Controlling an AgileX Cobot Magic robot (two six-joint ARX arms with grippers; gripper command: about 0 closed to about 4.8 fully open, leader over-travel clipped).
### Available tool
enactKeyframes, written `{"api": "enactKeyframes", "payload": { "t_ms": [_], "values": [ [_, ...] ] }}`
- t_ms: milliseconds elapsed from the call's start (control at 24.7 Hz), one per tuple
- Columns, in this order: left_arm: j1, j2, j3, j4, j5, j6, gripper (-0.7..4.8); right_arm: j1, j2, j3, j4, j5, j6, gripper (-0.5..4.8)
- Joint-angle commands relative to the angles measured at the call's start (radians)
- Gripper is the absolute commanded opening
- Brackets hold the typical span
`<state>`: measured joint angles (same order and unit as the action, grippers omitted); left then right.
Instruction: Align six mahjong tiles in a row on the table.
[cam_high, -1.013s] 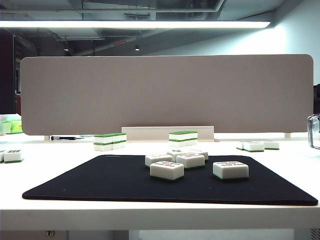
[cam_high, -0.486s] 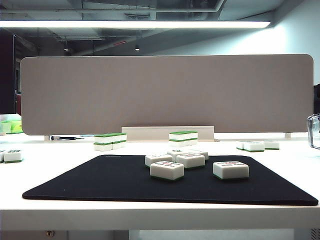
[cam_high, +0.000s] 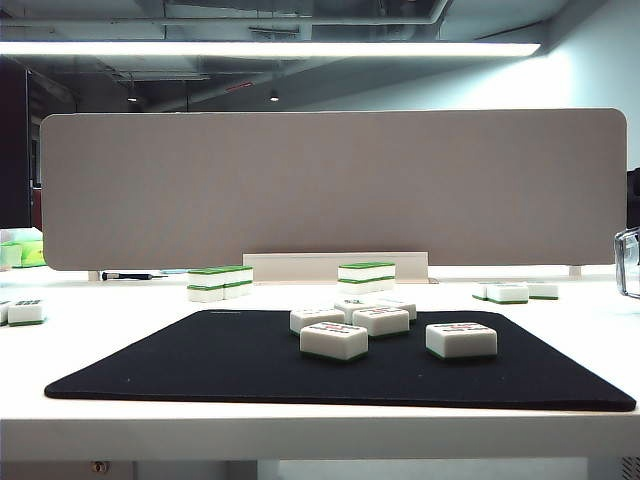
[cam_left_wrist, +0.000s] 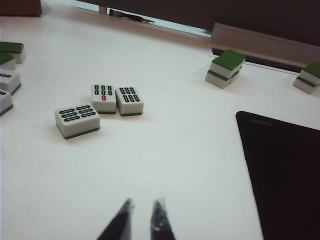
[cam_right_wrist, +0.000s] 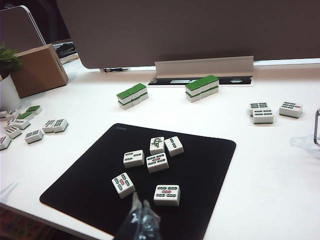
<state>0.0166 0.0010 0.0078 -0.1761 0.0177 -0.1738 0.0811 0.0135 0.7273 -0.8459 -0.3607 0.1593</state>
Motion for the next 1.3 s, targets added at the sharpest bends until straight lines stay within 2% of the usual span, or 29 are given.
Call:
{"api": "enactKeyframes", "payload": {
  "t_ms": [41, 203, 486, 851, 1297],
  "values": [
    [0.002, 0.0, -0.001, -0.009, 0.009, 0.001, 0.52, 0.0, -0.014, 0.002, 0.013, 0.004, -0.003, -0.01],
    [0.002, 0.0, -0.001, -0.009, 0.008, 0.001, 0.53, -0.017, -0.014, 0.002, 0.013, 0.0, -0.002, -0.01],
    [0.002, 0.0, -0.001, -0.009, 0.008, 0.001, 0.53, -0.035, -0.014, 0.002, 0.013, -0.122, -0.002, -0.01],
    [0.002, 0.0, -0.001, -0.009, 0.008, 0.001, 0.53, -0.035, -0.014, 0.002, 0.001, -0.163, -0.002, -0.01],
    [0.002, 0.0, -0.001, -0.009, 0.008, 0.001, 0.53, -0.035, -0.014, 0.002, -0.044, -0.162, -0.003, -0.01]
  ]
}}
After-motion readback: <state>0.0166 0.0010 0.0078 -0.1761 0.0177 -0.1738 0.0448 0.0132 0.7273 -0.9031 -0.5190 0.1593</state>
